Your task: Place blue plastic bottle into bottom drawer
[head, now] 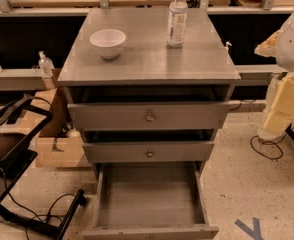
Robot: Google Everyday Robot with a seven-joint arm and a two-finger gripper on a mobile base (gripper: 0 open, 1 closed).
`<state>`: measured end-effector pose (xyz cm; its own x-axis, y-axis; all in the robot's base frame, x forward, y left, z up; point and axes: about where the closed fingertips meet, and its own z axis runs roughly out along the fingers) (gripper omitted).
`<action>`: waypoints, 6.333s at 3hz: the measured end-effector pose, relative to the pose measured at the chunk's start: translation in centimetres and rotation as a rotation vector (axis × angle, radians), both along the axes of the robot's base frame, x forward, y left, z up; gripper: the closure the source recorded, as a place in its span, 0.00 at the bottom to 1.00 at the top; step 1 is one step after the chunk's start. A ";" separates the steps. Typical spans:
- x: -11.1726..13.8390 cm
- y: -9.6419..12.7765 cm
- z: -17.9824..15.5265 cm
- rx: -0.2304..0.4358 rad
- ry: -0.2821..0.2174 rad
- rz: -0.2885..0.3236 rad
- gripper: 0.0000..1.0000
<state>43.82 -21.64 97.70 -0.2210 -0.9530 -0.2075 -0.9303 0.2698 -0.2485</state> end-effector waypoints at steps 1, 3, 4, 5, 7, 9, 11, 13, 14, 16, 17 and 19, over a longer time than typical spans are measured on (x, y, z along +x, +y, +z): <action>0.0 0.0 0.0 0.000 0.000 0.000 0.00; 7.5 -2.4 -0.2 0.172 -0.154 -0.035 0.00; 12.8 -4.6 0.4 0.327 -0.280 -0.070 0.00; 17.4 -6.0 1.7 0.491 -0.398 -0.086 0.00; 20.0 -6.3 2.0 0.613 -0.433 -0.078 0.00; 28.8 -4.2 -1.1 0.779 -0.536 -0.194 0.00; 41.0 -2.9 -3.6 0.977 -0.614 -0.317 0.00; 45.1 1.0 -3.5 1.114 -0.600 -0.270 0.00; 45.7 4.6 -2.9 1.171 -0.575 -0.206 0.00; 46.8 5.7 -3.5 1.173 -0.587 -0.212 0.00; 48.8 7.8 -5.1 1.188 -0.593 -0.237 0.00; 51.7 11.5 -8.0 1.152 -0.591 -0.266 0.49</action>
Offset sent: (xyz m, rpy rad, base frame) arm 0.0879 -0.0338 -0.0061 0.2113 -0.1838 -0.0649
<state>95.57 -10.14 89.73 0.0300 -0.1093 -0.9936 -0.6478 0.7548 -0.1026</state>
